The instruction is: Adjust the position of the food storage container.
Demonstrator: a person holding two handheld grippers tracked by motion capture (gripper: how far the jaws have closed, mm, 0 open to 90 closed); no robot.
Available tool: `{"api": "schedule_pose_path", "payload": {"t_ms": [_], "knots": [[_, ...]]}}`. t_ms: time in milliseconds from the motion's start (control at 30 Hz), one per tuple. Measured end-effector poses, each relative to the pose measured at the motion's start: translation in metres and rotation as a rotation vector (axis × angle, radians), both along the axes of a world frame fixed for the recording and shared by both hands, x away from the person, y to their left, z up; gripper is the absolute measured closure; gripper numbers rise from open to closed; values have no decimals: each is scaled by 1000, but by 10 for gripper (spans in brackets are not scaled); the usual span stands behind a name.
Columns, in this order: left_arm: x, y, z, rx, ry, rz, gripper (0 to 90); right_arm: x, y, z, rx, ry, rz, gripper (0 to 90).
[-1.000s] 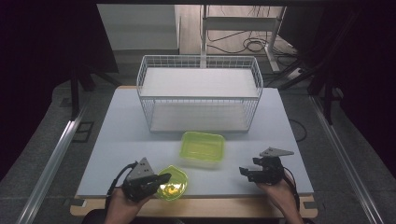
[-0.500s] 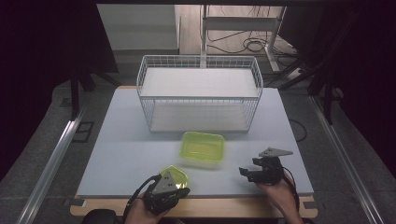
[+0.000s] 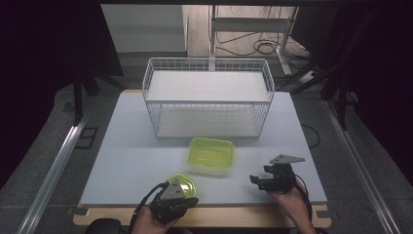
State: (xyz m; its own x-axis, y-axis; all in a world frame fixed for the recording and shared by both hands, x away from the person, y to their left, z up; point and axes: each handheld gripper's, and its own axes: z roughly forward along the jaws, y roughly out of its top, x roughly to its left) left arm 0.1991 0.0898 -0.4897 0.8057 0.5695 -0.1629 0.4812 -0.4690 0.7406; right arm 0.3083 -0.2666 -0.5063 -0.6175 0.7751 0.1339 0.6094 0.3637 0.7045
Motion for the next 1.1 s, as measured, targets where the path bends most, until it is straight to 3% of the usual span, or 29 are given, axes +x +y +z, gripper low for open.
{"api": "schedule_pose_path", "payload": {"t_ms": [133,400,1100], "knots": [[1,0,-2,43,-7,13,899,0,0,0,-2,0,-3,254],[8,13,-2,47,-9,67,898,0,0,0,-1,-3,-2,258],[46,77,-4,56,-19,261,898,-1,4,0,-4,-4,22,292]]}}
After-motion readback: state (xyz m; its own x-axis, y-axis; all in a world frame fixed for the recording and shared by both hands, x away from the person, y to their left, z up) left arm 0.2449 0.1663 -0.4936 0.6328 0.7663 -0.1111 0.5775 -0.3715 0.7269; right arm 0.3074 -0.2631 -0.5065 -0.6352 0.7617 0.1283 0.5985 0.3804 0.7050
